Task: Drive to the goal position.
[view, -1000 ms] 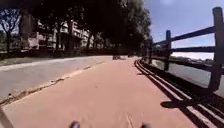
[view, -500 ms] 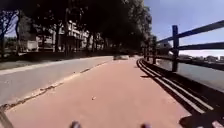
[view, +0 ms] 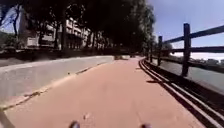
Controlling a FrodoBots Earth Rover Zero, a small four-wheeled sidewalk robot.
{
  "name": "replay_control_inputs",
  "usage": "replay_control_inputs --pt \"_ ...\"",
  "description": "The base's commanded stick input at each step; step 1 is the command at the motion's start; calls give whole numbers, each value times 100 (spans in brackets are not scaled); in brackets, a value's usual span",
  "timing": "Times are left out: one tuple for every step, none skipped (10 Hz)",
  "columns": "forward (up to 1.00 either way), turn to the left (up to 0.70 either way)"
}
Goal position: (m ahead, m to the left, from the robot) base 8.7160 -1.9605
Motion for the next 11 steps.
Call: replay_control_inputs --pt "85 -11" --pt "85 0" --pt "85 0" --pt "85 0" --pt "85 0" --pt "85 0" --pt "85 0" --pt "85 0" --pt "85 0" --pt "85 0" --pt "85 0"
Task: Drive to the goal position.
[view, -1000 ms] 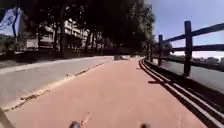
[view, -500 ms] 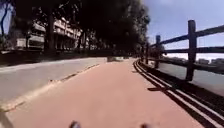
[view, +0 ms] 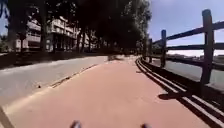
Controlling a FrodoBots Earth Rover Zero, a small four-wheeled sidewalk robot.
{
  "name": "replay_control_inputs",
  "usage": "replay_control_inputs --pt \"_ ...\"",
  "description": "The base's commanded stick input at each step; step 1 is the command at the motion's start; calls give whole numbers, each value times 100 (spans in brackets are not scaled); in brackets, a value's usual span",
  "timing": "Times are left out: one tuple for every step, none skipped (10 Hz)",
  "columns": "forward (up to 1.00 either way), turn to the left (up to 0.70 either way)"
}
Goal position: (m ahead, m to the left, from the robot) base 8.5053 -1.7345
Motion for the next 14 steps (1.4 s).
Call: replay_control_inputs --pt "85 -1" --pt "85 -19" --pt "85 -32" --pt "85 -34" --pt "85 -34" --pt "85 -34" --pt "85 -34" --pt "85 -34" --pt "85 -17" --pt "85 -6" --pt "85 0" --pt "85 0" --pt "85 0" --pt "85 0"
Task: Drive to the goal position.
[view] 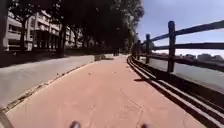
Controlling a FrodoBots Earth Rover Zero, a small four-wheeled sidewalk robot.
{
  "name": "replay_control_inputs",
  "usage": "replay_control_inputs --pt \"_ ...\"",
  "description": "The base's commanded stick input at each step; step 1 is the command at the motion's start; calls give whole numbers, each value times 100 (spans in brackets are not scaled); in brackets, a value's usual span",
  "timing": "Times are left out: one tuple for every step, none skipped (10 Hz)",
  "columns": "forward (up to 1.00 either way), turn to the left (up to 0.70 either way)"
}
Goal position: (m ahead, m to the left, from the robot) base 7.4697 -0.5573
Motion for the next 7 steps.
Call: replay_control_inputs --pt "85 0" --pt "85 0" --pt "85 0" --pt "85 0" --pt "85 0" --pt "85 0" --pt "85 0"
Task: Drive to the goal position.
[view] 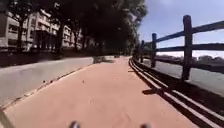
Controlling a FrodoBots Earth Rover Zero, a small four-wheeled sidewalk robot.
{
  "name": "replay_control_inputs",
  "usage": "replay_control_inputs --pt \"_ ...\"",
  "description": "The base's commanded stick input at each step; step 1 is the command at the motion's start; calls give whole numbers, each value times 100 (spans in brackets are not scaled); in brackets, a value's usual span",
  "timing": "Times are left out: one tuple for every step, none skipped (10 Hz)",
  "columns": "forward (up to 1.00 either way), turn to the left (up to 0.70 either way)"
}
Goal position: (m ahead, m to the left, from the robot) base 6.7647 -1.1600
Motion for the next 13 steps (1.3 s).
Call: replay_control_inputs --pt "85 0" --pt "85 0" --pt "85 0" --pt "85 -16" --pt "85 -29" --pt "85 -34" --pt "85 -34" --pt "85 -24" --pt "85 0" --pt "85 0" --pt "85 0" --pt "85 0" --pt "85 0"
